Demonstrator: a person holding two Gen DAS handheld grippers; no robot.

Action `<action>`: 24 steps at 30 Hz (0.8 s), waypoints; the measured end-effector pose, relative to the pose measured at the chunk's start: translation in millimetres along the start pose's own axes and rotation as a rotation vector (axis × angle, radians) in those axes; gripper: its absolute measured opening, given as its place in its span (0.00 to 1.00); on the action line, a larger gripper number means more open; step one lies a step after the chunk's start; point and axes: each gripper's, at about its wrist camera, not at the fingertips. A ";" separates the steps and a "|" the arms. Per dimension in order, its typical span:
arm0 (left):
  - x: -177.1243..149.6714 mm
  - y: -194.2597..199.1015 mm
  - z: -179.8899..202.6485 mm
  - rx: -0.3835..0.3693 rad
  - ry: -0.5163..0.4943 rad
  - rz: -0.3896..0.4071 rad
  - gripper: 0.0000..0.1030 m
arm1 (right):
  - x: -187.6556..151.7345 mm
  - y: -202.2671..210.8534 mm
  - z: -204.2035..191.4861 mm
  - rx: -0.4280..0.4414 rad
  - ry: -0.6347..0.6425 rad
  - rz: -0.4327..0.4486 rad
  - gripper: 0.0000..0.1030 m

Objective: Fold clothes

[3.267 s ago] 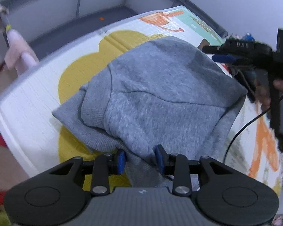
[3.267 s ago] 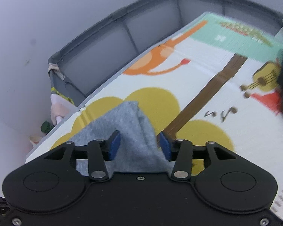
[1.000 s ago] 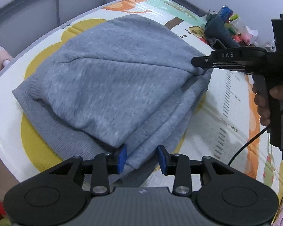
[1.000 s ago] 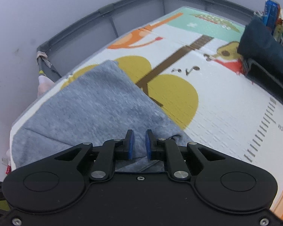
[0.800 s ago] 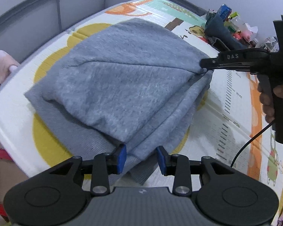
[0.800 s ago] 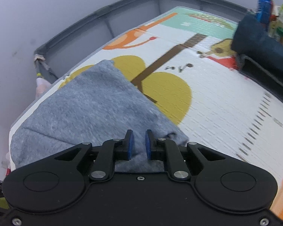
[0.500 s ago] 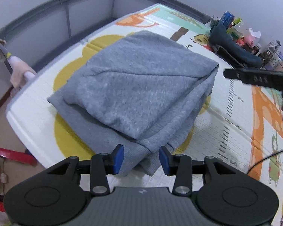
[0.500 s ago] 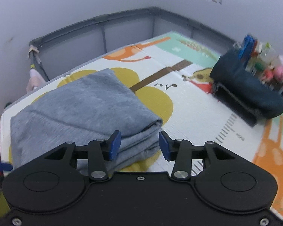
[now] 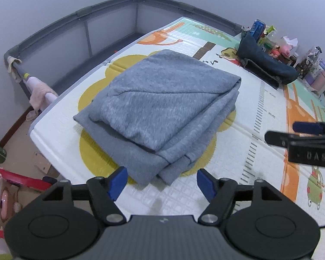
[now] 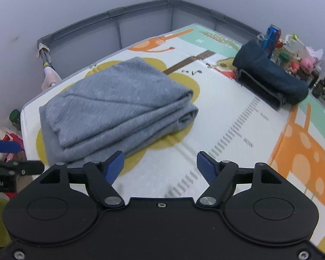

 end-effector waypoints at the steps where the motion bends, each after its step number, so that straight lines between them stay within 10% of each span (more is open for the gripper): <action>1: -2.0 1.8 1.7 0.005 -0.003 -0.002 0.74 | -4.5 3.5 -1.2 0.001 -0.006 -0.008 0.72; 24: -29.8 27.0 24.5 0.054 -0.060 -0.012 0.87 | -51.9 53.1 -27.7 0.013 -0.021 -0.054 0.90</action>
Point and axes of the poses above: each gripper's, at about its wrist camera, not at the fingertips, and y roughly against the way its jaws point, z to its right, x to its top, and after that the axes turned 2 degrees about -y, right-handed
